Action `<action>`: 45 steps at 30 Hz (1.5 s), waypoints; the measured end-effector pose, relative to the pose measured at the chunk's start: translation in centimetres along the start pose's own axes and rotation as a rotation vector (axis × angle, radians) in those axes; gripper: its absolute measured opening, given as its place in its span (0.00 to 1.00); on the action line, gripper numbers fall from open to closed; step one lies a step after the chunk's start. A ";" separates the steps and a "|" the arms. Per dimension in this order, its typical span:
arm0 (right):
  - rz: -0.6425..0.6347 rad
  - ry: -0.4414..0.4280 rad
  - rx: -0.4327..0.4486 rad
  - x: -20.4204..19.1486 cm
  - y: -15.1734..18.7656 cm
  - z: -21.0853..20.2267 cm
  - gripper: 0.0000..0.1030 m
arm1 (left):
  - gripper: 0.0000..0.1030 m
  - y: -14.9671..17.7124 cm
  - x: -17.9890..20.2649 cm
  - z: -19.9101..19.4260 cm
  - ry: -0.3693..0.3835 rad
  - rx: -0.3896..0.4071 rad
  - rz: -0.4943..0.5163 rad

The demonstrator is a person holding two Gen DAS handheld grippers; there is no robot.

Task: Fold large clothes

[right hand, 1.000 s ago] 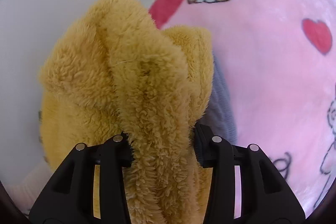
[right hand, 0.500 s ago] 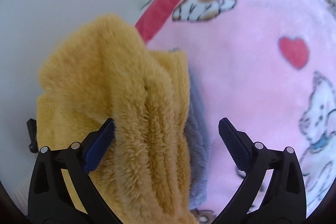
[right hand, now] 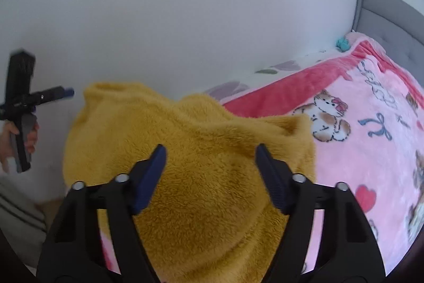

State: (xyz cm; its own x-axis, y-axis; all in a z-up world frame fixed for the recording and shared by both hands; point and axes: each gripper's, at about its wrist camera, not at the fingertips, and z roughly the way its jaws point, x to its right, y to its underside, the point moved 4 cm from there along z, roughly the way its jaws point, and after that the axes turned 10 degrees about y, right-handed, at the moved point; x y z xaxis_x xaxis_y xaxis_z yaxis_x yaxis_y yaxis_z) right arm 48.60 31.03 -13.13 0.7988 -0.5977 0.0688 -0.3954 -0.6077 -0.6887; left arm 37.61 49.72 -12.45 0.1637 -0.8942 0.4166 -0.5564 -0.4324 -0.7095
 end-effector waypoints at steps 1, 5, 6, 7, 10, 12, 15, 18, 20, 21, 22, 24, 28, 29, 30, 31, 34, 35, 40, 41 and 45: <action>0.002 0.021 -0.041 0.0 0.3 1.2 0.50 | 0.92 0.0 0.5 1.1 -0.022 -0.029 0.005; 0.067 0.058 -0.214 1.5 1.3 6.3 0.42 | 0.79 2.2 0.3 4.5 0.013 -0.133 -0.112; 0.113 0.047 -0.237 2.1 1.9 7.0 0.42 | 0.79 3.1 -0.3 5.0 0.012 -0.135 -0.130; 0.134 0.040 -0.256 2.4 2.1 7.6 0.42 | 0.79 3.7 -0.5 5.6 -0.002 -0.145 -0.117; 0.155 0.039 -0.288 2.8 2.8 9.0 0.43 | 0.79 5.1 -0.4 7.4 -0.036 -0.173 -0.068; 0.148 0.051 -0.295 2.8 3.3 9.6 0.43 | 0.79 5.8 -0.8 7.8 -0.039 -0.175 -0.078; 0.141 0.069 -0.303 2.5 3.6 10.3 0.44 | 0.82 6.7 -1.9 9.6 -0.035 -0.181 -0.122; 0.172 0.071 -0.314 2.1 2.7 10.4 0.52 | 0.86 6.5 -1.6 10.4 -0.070 -0.195 -0.092; 0.191 0.038 -0.287 1.7 1.5 9.3 0.73 | 0.90 5.8 -0.3 9.5 -0.133 -0.185 -0.024; 0.197 0.029 -0.264 1.7 0.9 8.7 0.91 | 0.95 5.5 0.5 8.7 -0.170 -0.183 0.016; 0.203 0.029 -0.228 1.5 0.4 7.5 0.92 | 0.95 5.4 1.1 7.9 -0.192 -0.178 0.035; 0.204 0.028 -0.185 1.1 -0.2 5.2 0.92 | 0.95 5.2 2.4 6.1 -0.220 -0.172 0.046; 0.165 0.103 -0.160 0.3 -0.6 1.5 0.92 | 0.95 5.2 4.6 2.7 -0.274 -0.158 0.014; 0.146 0.131 -0.139 0.0 -0.4 0.2 0.92 | 0.95 5.2 5.3 1.7 -0.292 -0.143 0.010; 0.130 0.146 -0.119 -0.4 -0.2 -1.1 0.92 | 0.95 5.2 5.8 0.9 -0.312 -0.131 0.011; 0.119 0.154 -0.106 -0.5 -0.1 -1.9 0.92 | 0.95 5.3 6.8 -0.2 -0.329 -0.114 0.018; 0.105 0.181 -0.091 -0.9 0.9 -4.8 0.92 | 0.95 5.4 9.0 -2.7 -0.355 -0.100 0.044; 0.108 0.178 -0.087 -1.1 1.3 -5.8 0.92 | 0.95 5.5 9.8 -3.5 -0.363 -0.106 0.051; 0.134 0.196 -0.007 -1.7 2.9 -11.5 0.92 | 0.95 5.7 13.8 -7.6 -0.398 -0.044 0.084; 0.140 0.215 0.013 -1.8 3.1 -12.4 0.92 | 0.95 5.7 14.6 -8.4 -0.403 -0.034 0.080; 0.142 0.273 0.044 -2.1 3.9 -15.5 0.92 | 0.95 6.2 16.4 -10.5 -0.305 -0.006 -0.002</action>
State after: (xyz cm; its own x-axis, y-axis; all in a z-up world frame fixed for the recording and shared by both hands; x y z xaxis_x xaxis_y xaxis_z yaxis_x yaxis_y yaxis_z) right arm 38.35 21.79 -4.72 0.5832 -0.7971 0.1568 -0.4699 -0.4884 -0.7353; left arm 28.34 33.56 -4.05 0.4018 -0.8870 0.2275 -0.5604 -0.4346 -0.7050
